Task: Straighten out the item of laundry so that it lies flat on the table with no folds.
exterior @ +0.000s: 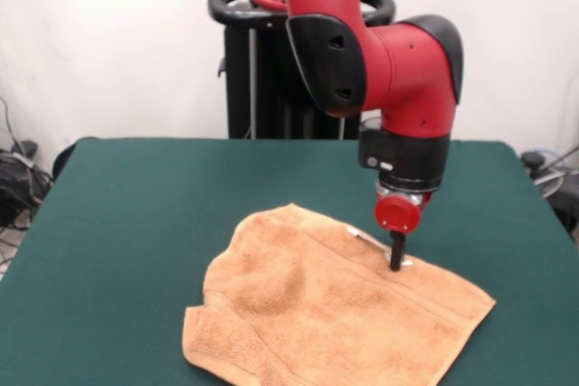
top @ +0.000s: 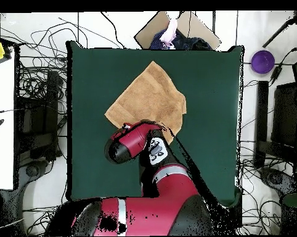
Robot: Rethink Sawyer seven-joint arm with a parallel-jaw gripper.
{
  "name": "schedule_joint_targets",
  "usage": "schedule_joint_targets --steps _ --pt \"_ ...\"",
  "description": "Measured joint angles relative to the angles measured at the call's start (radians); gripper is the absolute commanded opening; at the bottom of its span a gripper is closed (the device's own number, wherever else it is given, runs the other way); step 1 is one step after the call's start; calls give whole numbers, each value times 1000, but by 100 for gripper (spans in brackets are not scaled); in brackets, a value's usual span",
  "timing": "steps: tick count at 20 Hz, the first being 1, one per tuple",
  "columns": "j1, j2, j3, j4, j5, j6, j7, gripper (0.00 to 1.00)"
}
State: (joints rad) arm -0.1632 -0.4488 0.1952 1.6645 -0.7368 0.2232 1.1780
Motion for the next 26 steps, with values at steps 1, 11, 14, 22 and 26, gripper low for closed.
schedule_joint_targets --steps 1,11,14,22,26 --pt "0 0 0 0 0 0 0 0" --pt "-14 0 12 4 0 0 0 0" --pt "-25 0 20 9 0 -4 0 0" --pt "-32 -1 22 21 -6 -32 0 0" --pt "-35 -2 22 28 -11 -48 0 0"
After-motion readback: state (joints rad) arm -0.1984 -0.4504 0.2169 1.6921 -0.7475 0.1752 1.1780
